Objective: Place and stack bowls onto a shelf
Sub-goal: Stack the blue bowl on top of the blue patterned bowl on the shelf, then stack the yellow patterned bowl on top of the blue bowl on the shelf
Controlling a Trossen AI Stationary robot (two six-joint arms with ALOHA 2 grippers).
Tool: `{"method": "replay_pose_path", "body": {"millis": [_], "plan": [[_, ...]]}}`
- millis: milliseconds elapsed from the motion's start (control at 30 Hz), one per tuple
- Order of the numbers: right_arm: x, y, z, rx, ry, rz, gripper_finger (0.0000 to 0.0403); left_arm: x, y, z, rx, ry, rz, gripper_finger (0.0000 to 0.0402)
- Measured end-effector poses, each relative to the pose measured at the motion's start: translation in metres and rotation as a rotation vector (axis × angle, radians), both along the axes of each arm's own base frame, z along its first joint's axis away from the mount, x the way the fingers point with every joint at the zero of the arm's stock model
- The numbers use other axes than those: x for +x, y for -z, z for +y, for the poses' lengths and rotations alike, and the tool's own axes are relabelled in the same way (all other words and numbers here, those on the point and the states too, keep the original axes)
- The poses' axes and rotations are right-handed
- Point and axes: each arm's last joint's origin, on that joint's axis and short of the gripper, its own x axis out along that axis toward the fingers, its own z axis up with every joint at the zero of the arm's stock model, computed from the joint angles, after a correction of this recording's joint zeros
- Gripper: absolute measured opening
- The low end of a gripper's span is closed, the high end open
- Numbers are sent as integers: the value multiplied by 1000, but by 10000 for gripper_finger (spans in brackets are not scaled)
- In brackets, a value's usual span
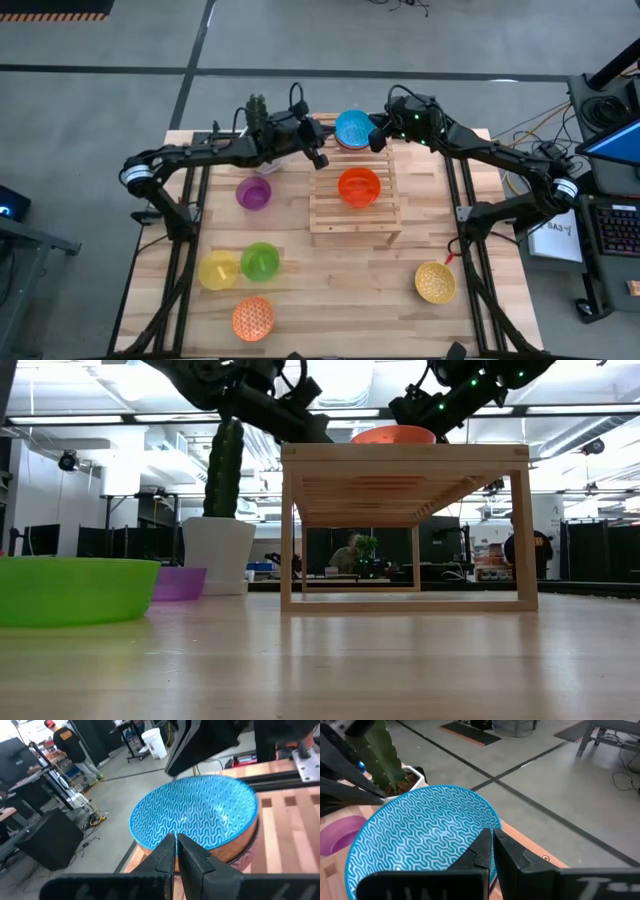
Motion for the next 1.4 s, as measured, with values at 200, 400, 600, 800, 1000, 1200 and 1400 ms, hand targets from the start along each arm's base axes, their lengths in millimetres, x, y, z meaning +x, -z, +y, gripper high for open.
{"method": "replay_pose_path", "body": {"millis": [200,400,600,800,1000,1200,1400], "plan": [[0,0,0,-3,5,2,9,-1,2,8,-12,-19,11,0],[0,0,0,-3,5,2,9,-1,2,8,-15,-21,8,0],[0,0,0,-5,5,2,9,-1,1,8,-14,-21,6,0],[0,-1,0,-9,5,-4,9,-1,1,8,-14,-22,6,0],[-1,-3,0,-11,6,-6,9,-2,0,8,-13,-25,6,0],[-12,-20,15,-23,-3,-74,9,-21,-25,-4,-30,-20,1,0],[-28,-40,55,72,-118,-155,9,-52,-47,-37,-133,72,46,0]]}}
